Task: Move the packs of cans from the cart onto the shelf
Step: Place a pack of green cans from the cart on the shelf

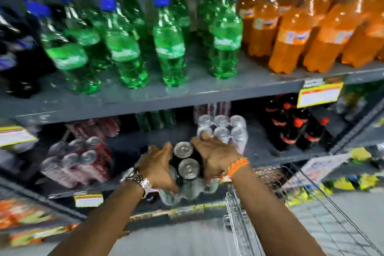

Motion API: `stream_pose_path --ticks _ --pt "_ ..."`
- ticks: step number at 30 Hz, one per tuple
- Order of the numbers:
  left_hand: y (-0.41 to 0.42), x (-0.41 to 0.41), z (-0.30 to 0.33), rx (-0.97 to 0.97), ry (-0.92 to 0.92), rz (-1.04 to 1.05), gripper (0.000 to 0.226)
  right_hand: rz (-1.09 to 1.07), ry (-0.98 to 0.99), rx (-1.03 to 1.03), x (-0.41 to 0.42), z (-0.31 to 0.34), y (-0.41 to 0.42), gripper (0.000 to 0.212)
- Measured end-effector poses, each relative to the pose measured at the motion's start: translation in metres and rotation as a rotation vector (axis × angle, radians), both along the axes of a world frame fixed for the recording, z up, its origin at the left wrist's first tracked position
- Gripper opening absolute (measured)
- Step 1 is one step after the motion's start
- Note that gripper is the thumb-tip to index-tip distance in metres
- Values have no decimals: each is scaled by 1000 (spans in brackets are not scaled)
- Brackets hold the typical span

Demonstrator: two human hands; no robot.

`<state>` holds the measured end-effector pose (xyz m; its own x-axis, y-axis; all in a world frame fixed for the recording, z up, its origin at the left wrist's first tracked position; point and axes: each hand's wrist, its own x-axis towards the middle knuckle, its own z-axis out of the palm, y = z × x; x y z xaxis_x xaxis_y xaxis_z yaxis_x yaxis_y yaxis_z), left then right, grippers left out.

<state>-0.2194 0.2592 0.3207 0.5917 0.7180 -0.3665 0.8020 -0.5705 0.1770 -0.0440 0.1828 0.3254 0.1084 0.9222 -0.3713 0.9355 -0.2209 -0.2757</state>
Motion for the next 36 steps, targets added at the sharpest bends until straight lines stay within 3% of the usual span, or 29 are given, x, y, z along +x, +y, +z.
stream_pose_path --ticks 2,8,12,18,21,24,25,27,29,30,32,36 --pt "26 -19 -3 26 -26 87 105 55 -4 26 -17 -8 40 94" --pt "94 -46 -33 39 -41 225 108 107 -28 54 -49 -40 124 116" --pt "118 -49 -46 67 -48 259 93 104 -47 16 -52 -60 154 126" --pt "136 -54 -66 56 -169 282 97 38 -21 65 -50 -84 169 115" --pt "132 -65 -76 21 -324 384 127 -45 109 141 -47 -88 160 125" --pt "111 -81 -91 -12 -578 551 114 -245 438 238 -44 -93 139 141" --pt "103 -84 -98 -46 -660 598 99 -345 549 288 -43 -98 130 136" --pt "86 -90 -111 -102 -760 660 72 -559 695 358 -45 -109 113 103" --pt "74 -93 -125 -109 -819 678 61 -654 747 360 -50 -120 103 64" --pt "72 -93 -130 -84 -824 678 56 -656 773 358 -53 -122 101 56" --pt "70 -92 -139 -6 -839 659 52 -633 837 366 -59 -128 97 53" --pt "75 -93 -142 12 -838 622 56 -646 876 399 -68 -130 93 72"
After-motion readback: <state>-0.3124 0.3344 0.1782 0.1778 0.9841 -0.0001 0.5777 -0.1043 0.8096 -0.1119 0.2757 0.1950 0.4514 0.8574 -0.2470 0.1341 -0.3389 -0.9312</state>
